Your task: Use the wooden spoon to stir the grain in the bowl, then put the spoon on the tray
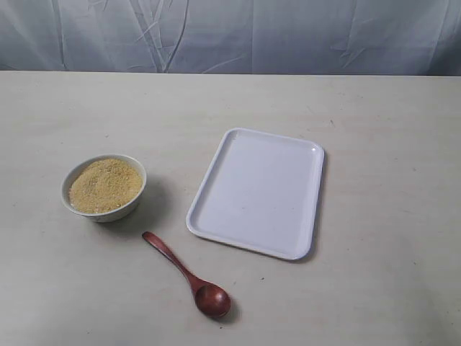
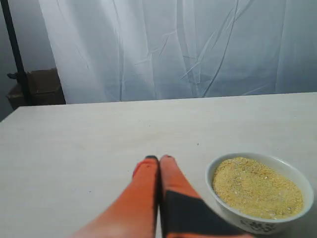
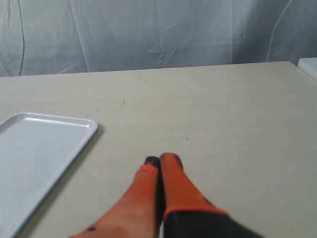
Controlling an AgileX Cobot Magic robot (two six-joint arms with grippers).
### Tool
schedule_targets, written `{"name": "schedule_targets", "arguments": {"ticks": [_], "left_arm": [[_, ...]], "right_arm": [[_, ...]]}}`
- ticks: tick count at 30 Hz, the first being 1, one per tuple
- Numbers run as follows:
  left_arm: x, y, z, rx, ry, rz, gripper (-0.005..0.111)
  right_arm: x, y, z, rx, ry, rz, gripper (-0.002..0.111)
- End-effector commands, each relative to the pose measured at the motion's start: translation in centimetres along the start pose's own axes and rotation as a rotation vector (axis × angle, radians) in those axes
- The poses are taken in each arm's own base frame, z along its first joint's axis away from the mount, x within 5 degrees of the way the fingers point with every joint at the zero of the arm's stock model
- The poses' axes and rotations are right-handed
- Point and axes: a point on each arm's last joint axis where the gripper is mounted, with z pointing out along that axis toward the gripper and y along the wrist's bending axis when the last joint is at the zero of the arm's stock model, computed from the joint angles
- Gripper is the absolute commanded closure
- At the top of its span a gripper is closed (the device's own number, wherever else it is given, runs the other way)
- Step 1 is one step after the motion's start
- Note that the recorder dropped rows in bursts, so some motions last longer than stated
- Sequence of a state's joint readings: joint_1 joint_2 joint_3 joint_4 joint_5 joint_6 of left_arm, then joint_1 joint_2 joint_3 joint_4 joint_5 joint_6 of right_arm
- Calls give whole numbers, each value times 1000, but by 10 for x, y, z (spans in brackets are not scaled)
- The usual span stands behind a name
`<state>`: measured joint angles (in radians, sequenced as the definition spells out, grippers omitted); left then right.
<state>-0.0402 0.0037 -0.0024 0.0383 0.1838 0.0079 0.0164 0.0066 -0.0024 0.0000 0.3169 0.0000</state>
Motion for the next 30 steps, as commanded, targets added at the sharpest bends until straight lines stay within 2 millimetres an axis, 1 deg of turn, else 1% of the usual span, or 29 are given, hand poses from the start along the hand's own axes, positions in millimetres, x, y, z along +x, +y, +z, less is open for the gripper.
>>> {"name": "schedule_targets", "arguments": {"ticks": [1,11,15,19,21,22,23,24,25,29,30], "left_arm": [[-9,0,-1,-5,-106,46,107],[-34,-1,-7,-2,-386,44,107],[-38,-1,-9,-1,-436,42,107],[-42,-1,-11,19,-488,-37,107],[-44,-1,-12,20,-508,-37,107],[-41,-1,-10,19,-480,-37,107],[-44,0,-11,16,-450,-37,107],[-49,0,-12,12,-429,-37,107],[-54,1,-11,7,-371,-34,107],[-89,4,-3,-13,-198,16,107],[-98,5,2,-16,-138,14,107]], "right_arm": [[-1,0,0,6,-16,-4,108],[-1,0,0,6,-16,-4,108],[-1,0,0,6,-16,-4,108],[-1,0,0,6,-16,-4,108],[-1,0,0,6,-16,-4,108],[-1,0,0,6,-16,-4,108],[-1,0,0,6,-16,-4,108],[-1,0,0,6,-16,-4,108],[-1,0,0,6,-16,-4,108],[-1,0,0,6,-16,-4,108],[-1,0,0,6,-16,-4,108]]}}
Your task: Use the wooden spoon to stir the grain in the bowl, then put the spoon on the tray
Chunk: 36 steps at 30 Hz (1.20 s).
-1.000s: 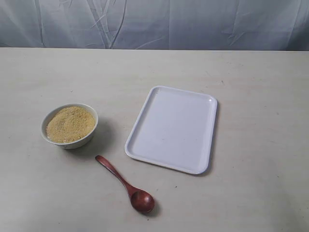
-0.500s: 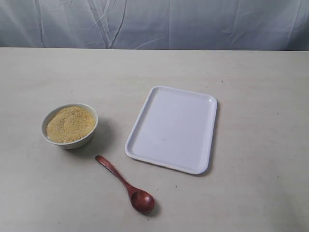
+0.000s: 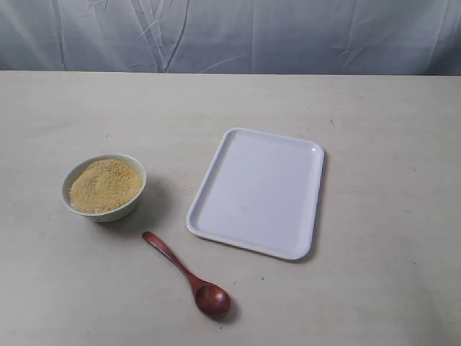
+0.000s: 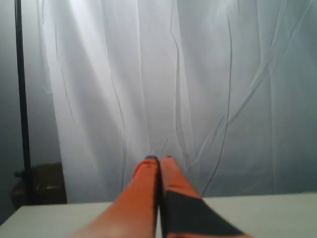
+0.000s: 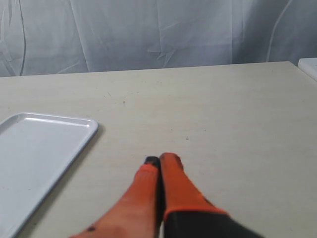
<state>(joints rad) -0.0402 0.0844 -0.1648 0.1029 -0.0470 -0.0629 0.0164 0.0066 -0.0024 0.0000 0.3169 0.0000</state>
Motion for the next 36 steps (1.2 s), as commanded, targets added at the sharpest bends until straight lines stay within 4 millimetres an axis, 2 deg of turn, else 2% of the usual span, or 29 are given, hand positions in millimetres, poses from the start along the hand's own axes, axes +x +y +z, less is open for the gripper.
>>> {"name": "schedule_targets", "arguments": {"ticks": [1,4,7,10,14,19,24,27,28,32,33,35,36], "left_arm": [[-28,4,27,-15,248,31,107],[-36,4,54,31,473,176,107],[-33,-4,82,207,676,303,107],[-24,-18,111,407,808,277,107],[-4,-29,142,538,984,246,107],[21,-64,157,764,1118,475,107],[45,-107,161,971,1182,645,107],[61,-131,160,1152,1160,786,107],[74,-144,159,1262,1135,877,107],[112,-161,165,1395,1084,1009,106],[117,-162,166,1409,1068,1029,104],[127,-166,169,1458,998,1093,93],[130,-169,172,1483,936,1123,80]], "right_arm": [[-1,0,0,6,-16,-4,108],[-1,0,0,6,-16,-4,108],[-1,0,0,6,-16,-4,108],[-1,0,0,6,-16,-4,108],[-1,0,0,6,-16,-4,108],[-1,0,0,6,-16,-4,108],[-1,0,0,6,-16,-4,108],[-1,0,0,6,-16,-4,108],[-1,0,0,6,-16,-4,108],[-1,0,0,6,-16,-4,108],[-1,0,0,6,-16,-4,108],[-1,0,0,6,-16,-4,108],[-1,0,0,6,-16,-4,108]]}}
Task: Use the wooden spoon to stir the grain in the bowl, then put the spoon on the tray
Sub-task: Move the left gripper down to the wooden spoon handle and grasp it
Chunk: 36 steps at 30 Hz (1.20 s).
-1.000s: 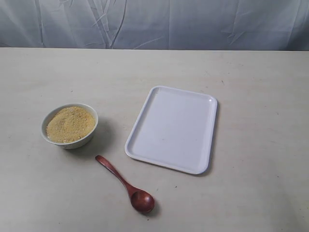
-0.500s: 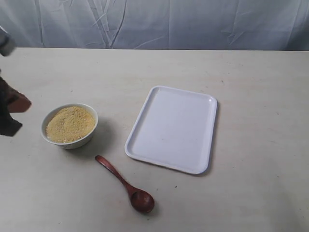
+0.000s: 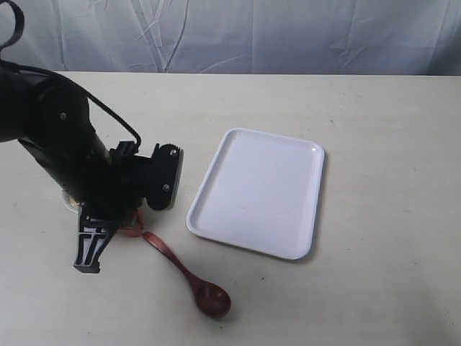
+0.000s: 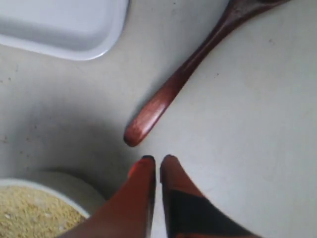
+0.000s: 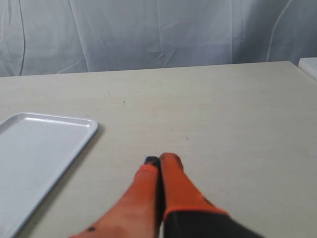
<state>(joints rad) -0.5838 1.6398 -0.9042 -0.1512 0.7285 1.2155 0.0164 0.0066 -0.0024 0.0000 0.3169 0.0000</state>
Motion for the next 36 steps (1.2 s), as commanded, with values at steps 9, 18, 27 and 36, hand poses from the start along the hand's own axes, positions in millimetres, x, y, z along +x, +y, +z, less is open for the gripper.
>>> {"name": "schedule_targets", "arguments": {"ticks": [9,18,27,36], "left_arm": [[-13,6,30,11,-117,330,68],[-12,3,47,80,-119,388,68],[-11,2,54,104,-114,385,77],[-10,2,54,107,-107,394,99]], "right_arm": [[-1,0,0,6,-16,-4,108],[-1,0,0,6,-16,-4,108],[-1,0,0,6,-16,-4,108],[-1,0,0,6,-16,-4,108]]}}
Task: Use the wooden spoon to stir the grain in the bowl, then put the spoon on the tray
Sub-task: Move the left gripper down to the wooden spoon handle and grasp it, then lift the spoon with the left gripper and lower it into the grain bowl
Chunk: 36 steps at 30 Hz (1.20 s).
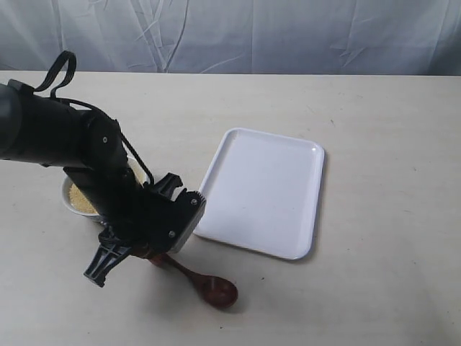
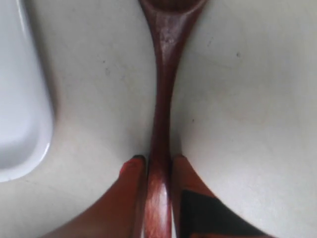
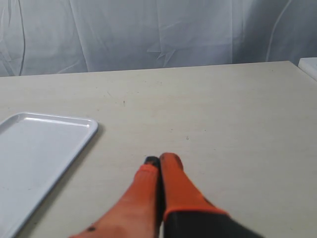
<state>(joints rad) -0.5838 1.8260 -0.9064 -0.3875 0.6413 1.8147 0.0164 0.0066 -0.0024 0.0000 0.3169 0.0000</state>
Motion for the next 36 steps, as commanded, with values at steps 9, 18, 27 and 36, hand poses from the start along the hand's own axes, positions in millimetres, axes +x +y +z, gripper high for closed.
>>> {"name": "schedule_targets", "arguments": {"ticks": [9,18,27,36], "left_arm": [[-15,-4,-50,-104,-24,21,107],[18,-8,-116,-276,302,-188,107],[76,-19,-131,-273,391,-466,107],[101,-18,-130,-323,345,-630,107]], "right_arm": [[-1,0,0,6,-16,-4,108],[-1,0,0,6,-16,-4,108],[-1,0,0,6,-16,-4,108],[-1,0,0,6,-16,-4,108]]}}
